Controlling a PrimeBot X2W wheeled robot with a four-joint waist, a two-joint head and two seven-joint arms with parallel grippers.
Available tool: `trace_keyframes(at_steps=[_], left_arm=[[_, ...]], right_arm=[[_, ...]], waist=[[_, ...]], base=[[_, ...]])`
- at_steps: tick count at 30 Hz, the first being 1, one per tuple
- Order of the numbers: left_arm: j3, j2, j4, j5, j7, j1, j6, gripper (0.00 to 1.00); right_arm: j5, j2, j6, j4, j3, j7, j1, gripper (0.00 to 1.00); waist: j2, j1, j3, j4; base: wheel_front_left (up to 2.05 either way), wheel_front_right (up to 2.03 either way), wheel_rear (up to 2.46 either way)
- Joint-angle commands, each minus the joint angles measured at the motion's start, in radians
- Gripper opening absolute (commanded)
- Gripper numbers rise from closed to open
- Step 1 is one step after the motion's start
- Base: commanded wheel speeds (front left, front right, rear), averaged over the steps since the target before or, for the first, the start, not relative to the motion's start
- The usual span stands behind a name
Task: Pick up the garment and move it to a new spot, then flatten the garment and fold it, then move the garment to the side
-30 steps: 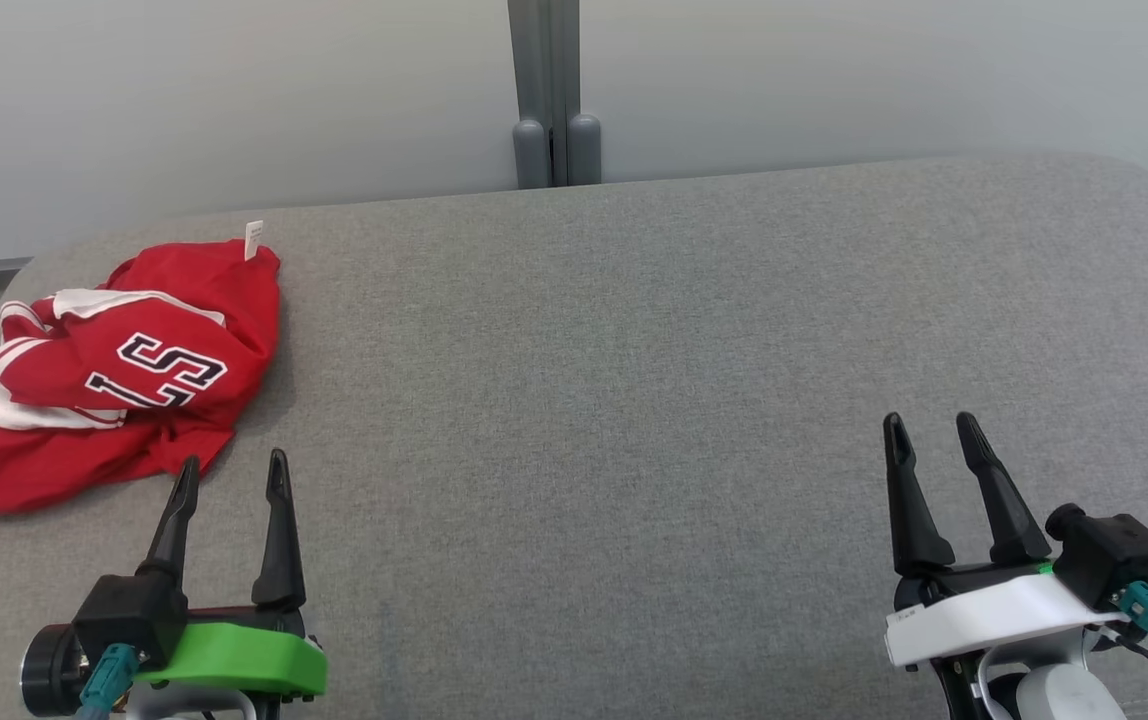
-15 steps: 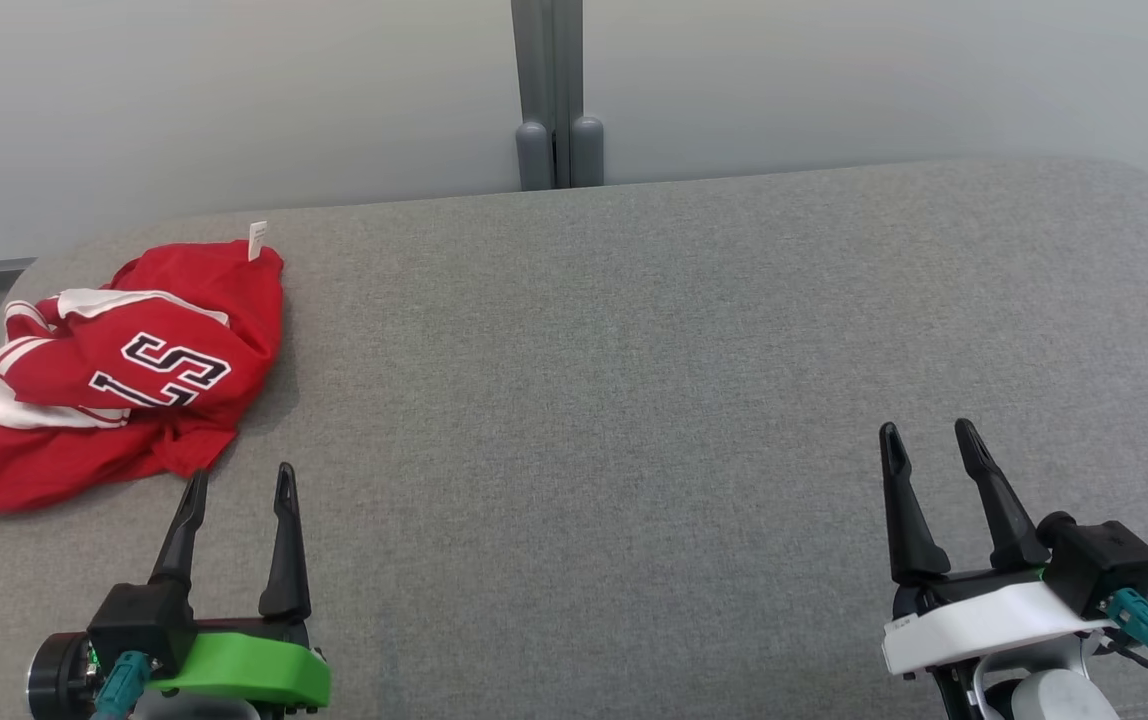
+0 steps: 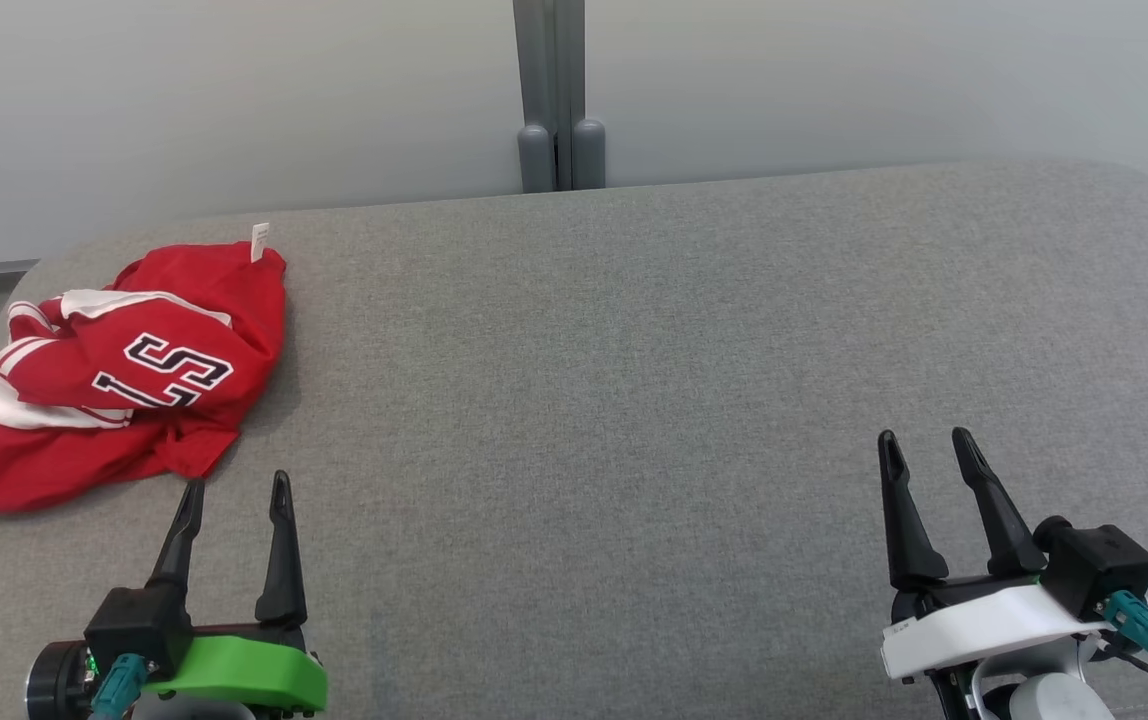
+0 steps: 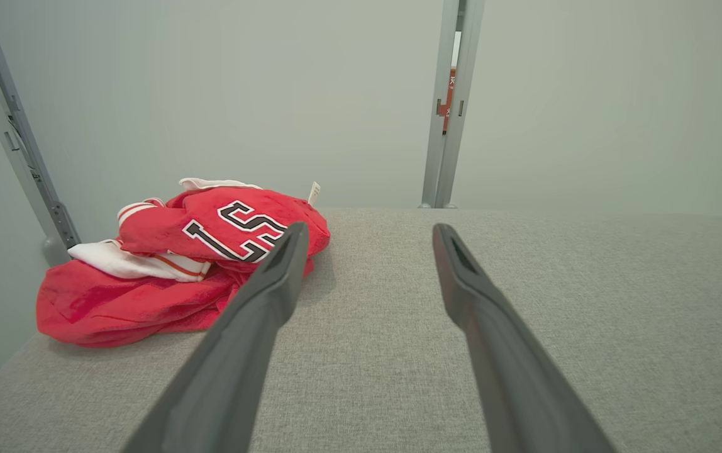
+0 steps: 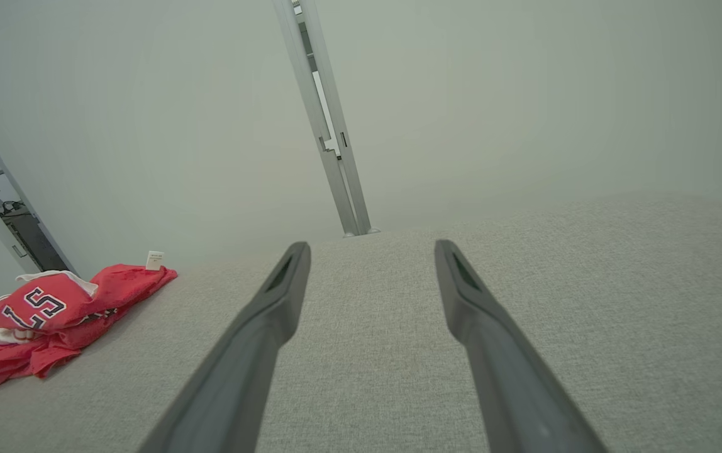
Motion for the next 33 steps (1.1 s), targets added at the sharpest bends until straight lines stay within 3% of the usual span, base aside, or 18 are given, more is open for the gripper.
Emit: trace_keyframes(at_steps=[1, 23, 33], left_arm=[[0.003, 0.007, 0.001, -0.007, -0.004, -0.003, 0.005, 1.0], [0.016, 0.007, 0.013, -0.001, -0.004, -0.008, 0.002, 1.0], [0.027, 0.01, 0.011, 0.0, -0.004, -0.006, 0.013, 1.0]], right_arm=[[0.004, -0.004, 0.0, 0.004, -0.002, -0.003, 0.004, 1.0], [0.005, -0.004, 0.0, 0.018, -0.002, -0.003, 0.004, 1.0], [0.011, -0.004, 0.0, 0.022, 0.006, -0.003, 0.005, 1.0]], waist=[[0.0, 0.0, 0.0, 0.0], [0.0, 0.0, -0.001, 0.013], [0.0, 0.0, -0.002, 0.062]], base=[[0.0, 0.0, 0.0], [0.0, 0.0, 0.0], [0.0, 0.0, 0.0]])
